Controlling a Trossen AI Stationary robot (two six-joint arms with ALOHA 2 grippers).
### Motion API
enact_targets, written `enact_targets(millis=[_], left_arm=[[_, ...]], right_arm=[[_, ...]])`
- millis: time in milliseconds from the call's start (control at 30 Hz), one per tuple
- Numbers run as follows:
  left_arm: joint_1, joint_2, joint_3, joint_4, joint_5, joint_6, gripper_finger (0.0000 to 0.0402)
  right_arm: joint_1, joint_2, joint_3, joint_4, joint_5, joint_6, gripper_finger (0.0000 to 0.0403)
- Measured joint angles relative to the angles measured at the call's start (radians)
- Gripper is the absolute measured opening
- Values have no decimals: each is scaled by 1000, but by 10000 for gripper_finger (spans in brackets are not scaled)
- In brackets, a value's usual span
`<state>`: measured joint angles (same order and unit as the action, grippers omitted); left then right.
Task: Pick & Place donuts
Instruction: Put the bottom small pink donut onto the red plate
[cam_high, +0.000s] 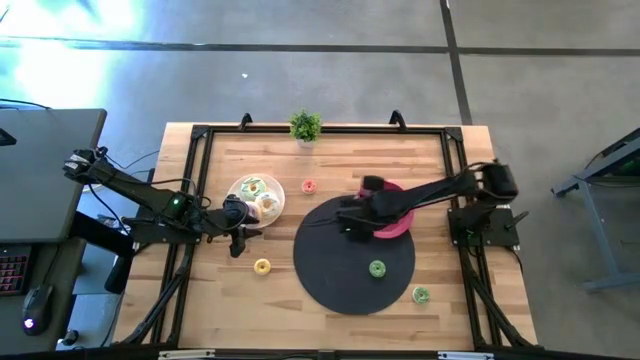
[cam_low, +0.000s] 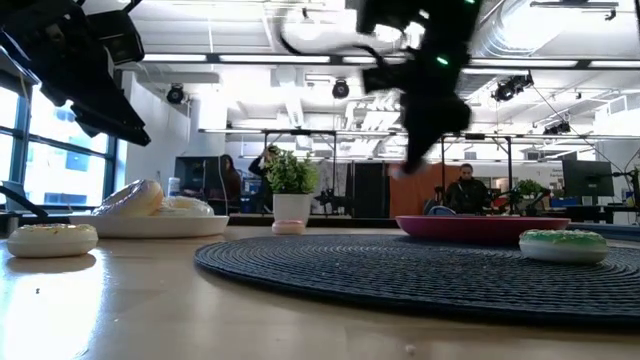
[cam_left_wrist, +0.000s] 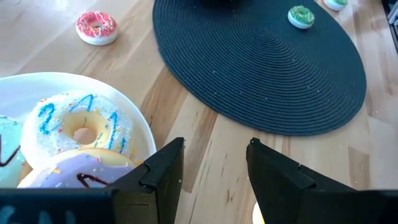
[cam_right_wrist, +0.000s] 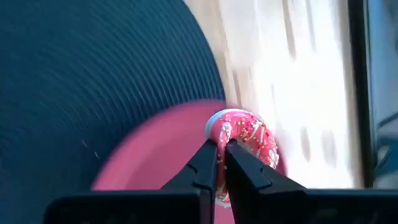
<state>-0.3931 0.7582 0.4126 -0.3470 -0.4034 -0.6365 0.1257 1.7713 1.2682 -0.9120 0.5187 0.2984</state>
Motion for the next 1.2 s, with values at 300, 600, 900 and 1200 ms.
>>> enact_targets(millis=[300,600,900,1200], left_arm=[[0,0,0,1,-8,0,168],[0,0,0,8,-8,-1,168],[0,0,0,8,-11,0,168],[0,0,0,8,-11,0,168]], right_arm=[[-92,-237,-447,444,-10,92,15],[-238,-261,-604,600,-125,52,7],[-250,-261,-610,611,-133,34,52],[-249,-261,-610,611,-204,7,115]])
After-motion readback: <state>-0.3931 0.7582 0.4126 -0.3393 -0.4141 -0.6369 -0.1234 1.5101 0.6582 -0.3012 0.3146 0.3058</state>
